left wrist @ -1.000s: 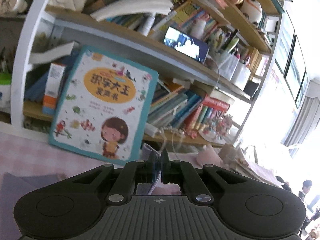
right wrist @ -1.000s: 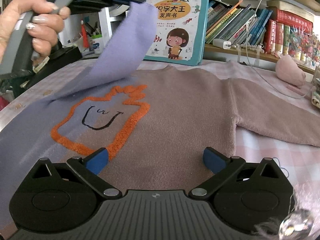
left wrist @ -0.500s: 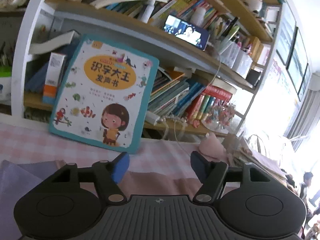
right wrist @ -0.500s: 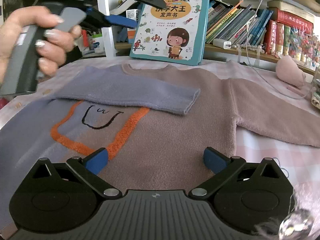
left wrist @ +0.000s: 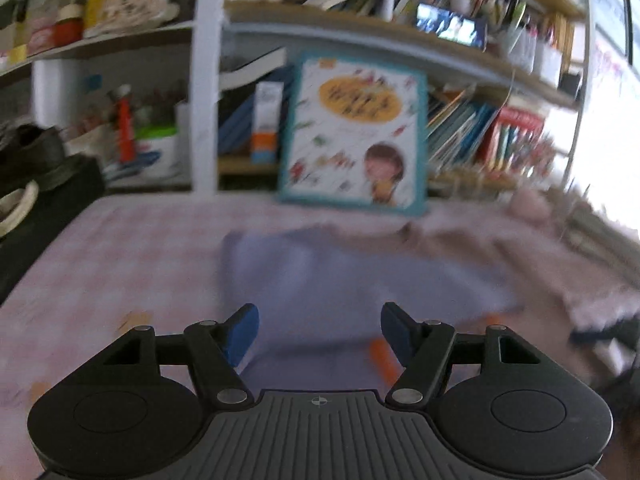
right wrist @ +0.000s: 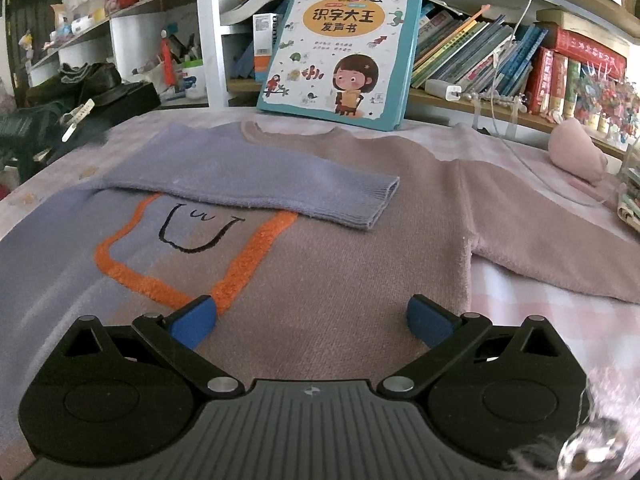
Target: Fold clothes
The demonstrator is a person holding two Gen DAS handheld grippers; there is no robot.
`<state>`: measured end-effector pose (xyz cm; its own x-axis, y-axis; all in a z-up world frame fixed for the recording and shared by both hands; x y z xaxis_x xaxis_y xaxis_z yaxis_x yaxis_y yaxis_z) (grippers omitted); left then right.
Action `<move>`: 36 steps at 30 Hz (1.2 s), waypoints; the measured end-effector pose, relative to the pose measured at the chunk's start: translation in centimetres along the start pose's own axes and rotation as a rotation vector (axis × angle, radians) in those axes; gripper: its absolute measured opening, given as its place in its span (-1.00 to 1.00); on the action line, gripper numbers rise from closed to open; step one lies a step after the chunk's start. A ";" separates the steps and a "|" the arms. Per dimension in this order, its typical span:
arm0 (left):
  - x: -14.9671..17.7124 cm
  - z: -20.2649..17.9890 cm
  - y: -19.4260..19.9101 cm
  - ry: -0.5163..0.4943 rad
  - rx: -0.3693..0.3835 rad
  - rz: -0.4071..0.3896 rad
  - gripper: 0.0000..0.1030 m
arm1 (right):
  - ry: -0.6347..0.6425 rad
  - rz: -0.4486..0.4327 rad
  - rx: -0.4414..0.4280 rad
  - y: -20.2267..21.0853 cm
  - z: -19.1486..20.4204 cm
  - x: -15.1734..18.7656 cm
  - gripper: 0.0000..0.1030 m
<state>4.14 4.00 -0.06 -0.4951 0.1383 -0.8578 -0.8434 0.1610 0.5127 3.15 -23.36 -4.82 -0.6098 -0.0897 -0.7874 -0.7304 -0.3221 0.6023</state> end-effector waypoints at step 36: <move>4.1 8.7 -2.3 0.182 0.001 0.068 -0.87 | -0.188 0.003 0.137 0.7 -3.4 -1.1 -0.76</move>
<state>5.84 12.67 -4.41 -0.5803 -0.0299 -0.8138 -0.8067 0.1584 0.5694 4.36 -26.68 -4.02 -0.6490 0.0912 -0.7553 -0.7558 -0.1899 0.6266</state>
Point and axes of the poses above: each gripper's, at about its wrist camera, not at the fingertips, and y roughly against the way its jaws point, z to its left, x to its underside, the point moved 5 cm from there along -y, roughly the way its jaws point, and after that the axes turned 7 degrees about -y, right-handed, at the moved point
